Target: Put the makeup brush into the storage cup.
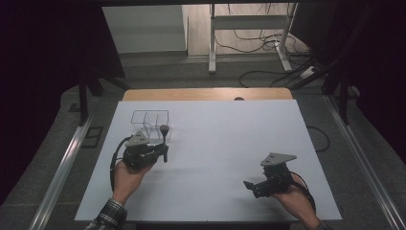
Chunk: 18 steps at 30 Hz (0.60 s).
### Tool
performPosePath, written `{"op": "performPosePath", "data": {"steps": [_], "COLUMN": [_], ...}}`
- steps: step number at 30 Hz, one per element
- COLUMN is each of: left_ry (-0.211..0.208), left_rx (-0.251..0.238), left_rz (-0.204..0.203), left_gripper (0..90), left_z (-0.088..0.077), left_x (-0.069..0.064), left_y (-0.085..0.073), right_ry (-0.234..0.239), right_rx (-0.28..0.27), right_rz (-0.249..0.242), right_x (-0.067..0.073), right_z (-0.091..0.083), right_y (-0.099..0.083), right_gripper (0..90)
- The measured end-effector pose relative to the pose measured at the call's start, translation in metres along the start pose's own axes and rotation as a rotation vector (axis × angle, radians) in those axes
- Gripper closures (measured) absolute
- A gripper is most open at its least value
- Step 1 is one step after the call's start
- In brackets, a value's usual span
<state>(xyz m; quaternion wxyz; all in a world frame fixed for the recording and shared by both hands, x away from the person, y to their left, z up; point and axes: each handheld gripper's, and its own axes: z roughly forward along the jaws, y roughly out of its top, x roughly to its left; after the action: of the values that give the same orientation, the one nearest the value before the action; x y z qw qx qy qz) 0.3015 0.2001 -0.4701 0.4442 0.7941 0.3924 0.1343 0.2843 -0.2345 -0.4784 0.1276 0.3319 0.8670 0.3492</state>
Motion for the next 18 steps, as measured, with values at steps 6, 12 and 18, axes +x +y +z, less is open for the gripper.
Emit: {"op": "performPosePath", "data": {"steps": [6, 12, 18], "left_ry": [0.008, 0.02, 0.029], "left_rx": [-0.004, -0.007, -0.011], "left_rz": [-0.002, -0.002, -0.002], "left_gripper": [79.1, 79.1, 79.1], "left_z": [0.0, 0.001, 0.002], "left_x": [0.003, 0.004, 0.007], "left_y": [0.002, 0.006, 0.009], "right_ry": [-0.011, -0.021, -0.024], "right_rx": [0.0, 0.0, 0.001], "right_rz": [0.006, 0.017, 0.023], "right_x": [-0.002, -0.004, -0.005], "right_z": [-0.005, -0.011, -0.016], "right_y": [-0.004, -0.008, -0.012], "right_gripper": [0.0, 0.0, 0.0]}}
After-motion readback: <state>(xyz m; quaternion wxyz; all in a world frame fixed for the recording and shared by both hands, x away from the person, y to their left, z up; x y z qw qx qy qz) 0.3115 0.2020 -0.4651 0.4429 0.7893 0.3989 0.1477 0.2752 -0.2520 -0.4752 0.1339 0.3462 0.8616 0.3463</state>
